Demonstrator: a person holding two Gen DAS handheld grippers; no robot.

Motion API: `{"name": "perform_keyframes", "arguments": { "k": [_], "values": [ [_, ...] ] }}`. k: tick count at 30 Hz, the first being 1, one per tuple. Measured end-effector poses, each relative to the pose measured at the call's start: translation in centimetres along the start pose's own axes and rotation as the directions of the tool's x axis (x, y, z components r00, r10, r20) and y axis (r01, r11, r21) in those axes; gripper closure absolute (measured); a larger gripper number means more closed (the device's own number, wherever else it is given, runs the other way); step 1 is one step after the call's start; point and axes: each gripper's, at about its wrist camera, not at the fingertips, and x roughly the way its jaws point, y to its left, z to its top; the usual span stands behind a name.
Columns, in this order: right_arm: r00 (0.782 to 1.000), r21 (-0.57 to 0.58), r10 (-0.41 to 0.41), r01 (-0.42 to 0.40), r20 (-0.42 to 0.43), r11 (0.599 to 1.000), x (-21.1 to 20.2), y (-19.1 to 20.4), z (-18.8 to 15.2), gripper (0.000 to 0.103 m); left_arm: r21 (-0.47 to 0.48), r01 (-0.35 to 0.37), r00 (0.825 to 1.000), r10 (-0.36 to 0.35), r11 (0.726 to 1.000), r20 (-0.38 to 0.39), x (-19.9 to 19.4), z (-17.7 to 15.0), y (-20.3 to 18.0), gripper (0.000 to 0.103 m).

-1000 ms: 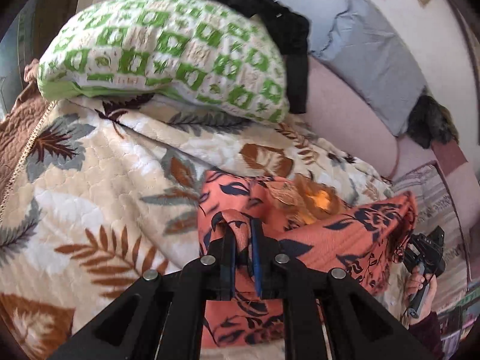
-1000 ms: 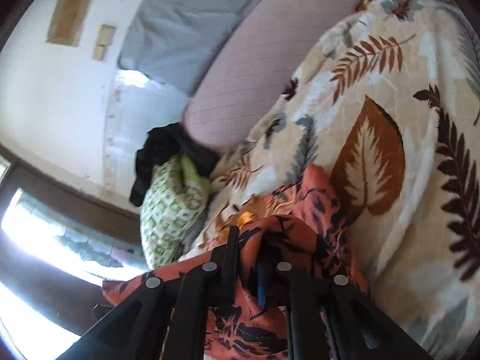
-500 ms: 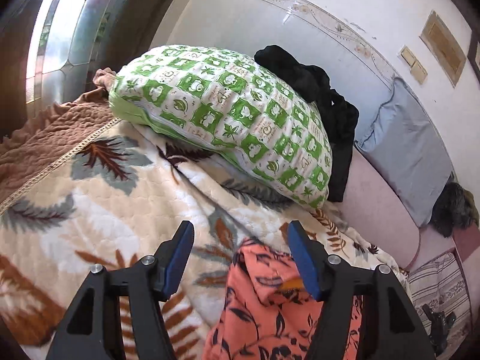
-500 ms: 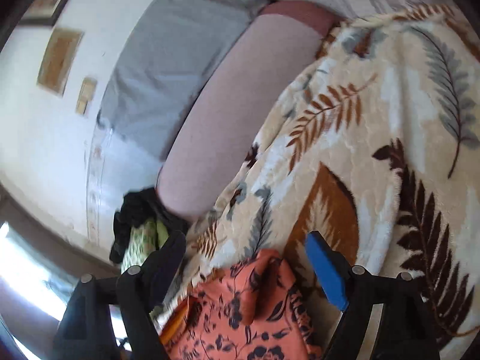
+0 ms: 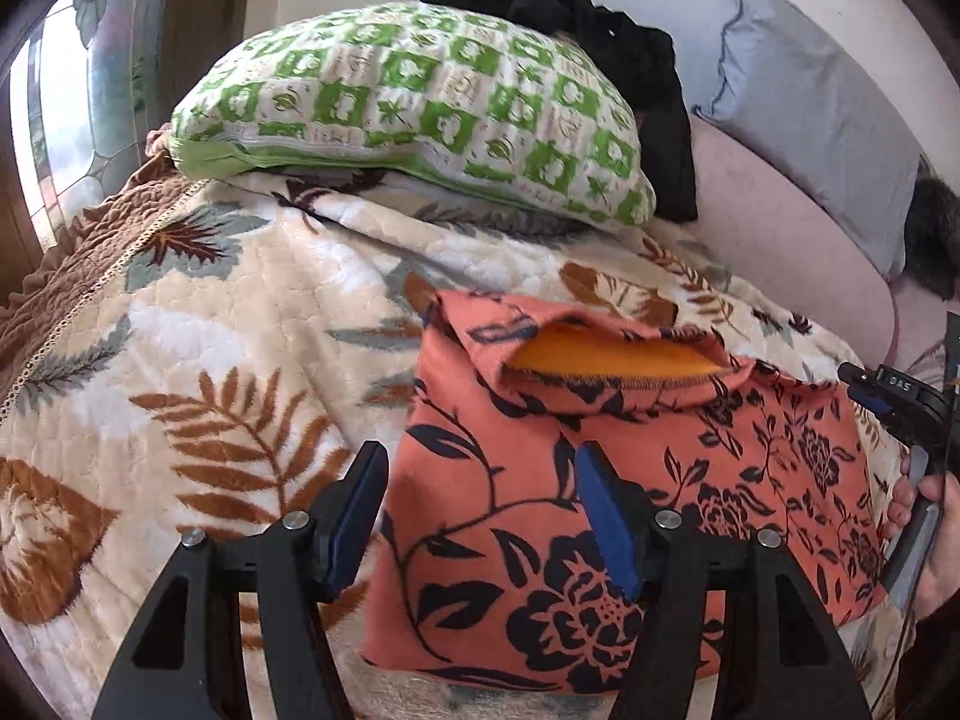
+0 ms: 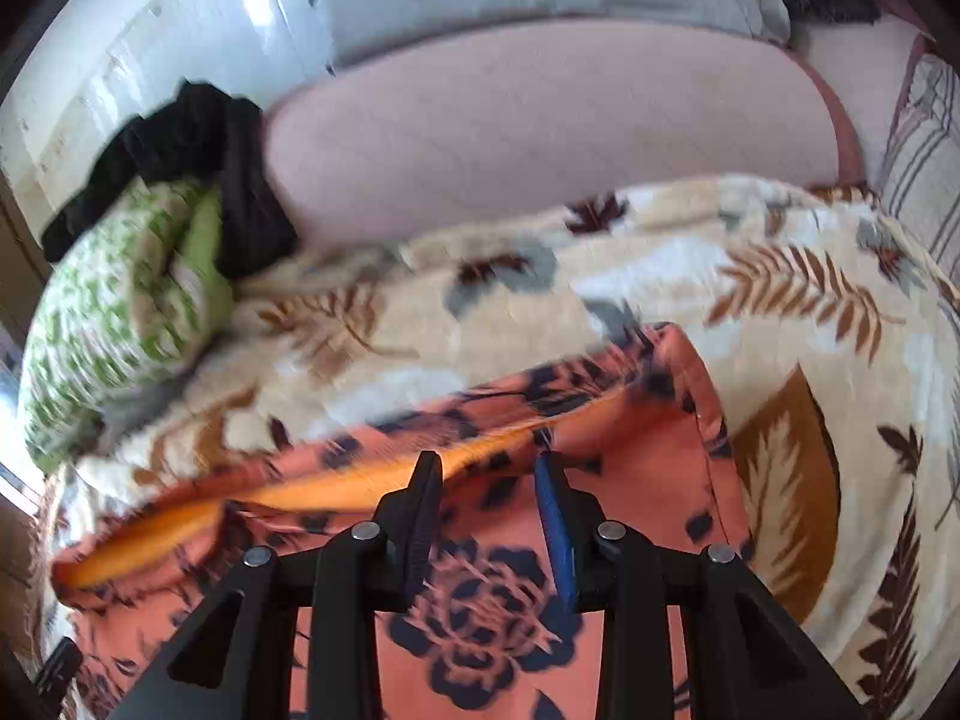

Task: Fold small clothes

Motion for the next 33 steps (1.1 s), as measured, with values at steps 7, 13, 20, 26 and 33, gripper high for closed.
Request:
{"name": "perform_keyframes", "arguments": {
  "k": [7, 13, 20, 26, 33],
  "values": [
    [0.882, -0.281, 0.274, -0.394, -0.383, 0.875, 1.5, 16.5, -7.1, 0.066, -0.106, -0.03, 0.999, 0.027, 0.994, -0.03, -0.3, 1.3, 2.9, 0.038],
    [0.908, -0.22, 0.256, -0.338, -0.331, 0.915, 8.4, 23.5, -5.8, 0.066, -0.051, -0.046, 0.997, 0.042, 0.998, -0.062, 0.1, 1.2, 2.8, 0.038],
    [0.914, -0.079, 0.397, -0.403, -0.088, 0.912, 1.6, 18.4, -2.4, 0.066, -0.004, -0.018, 1.0, 0.018, 1.0, -0.01, -1.1, 1.5, 1.7, 0.038],
    [0.965, -0.148, 0.238, -0.253, -0.113, 0.956, -6.1, 7.0, -7.3, 0.066, 0.112, -0.038, 0.999, 0.039, 0.993, -0.011, -0.8, -0.2, -1.7, 0.037],
    [0.957, 0.009, 0.211, -0.214, -0.198, 0.977, -6.6, -3.1, -15.1, 0.07, 0.075, -0.122, 0.968, 0.135, 0.99, -0.209, 3.3, -2.5, -0.4, 0.035]
  ]
}}
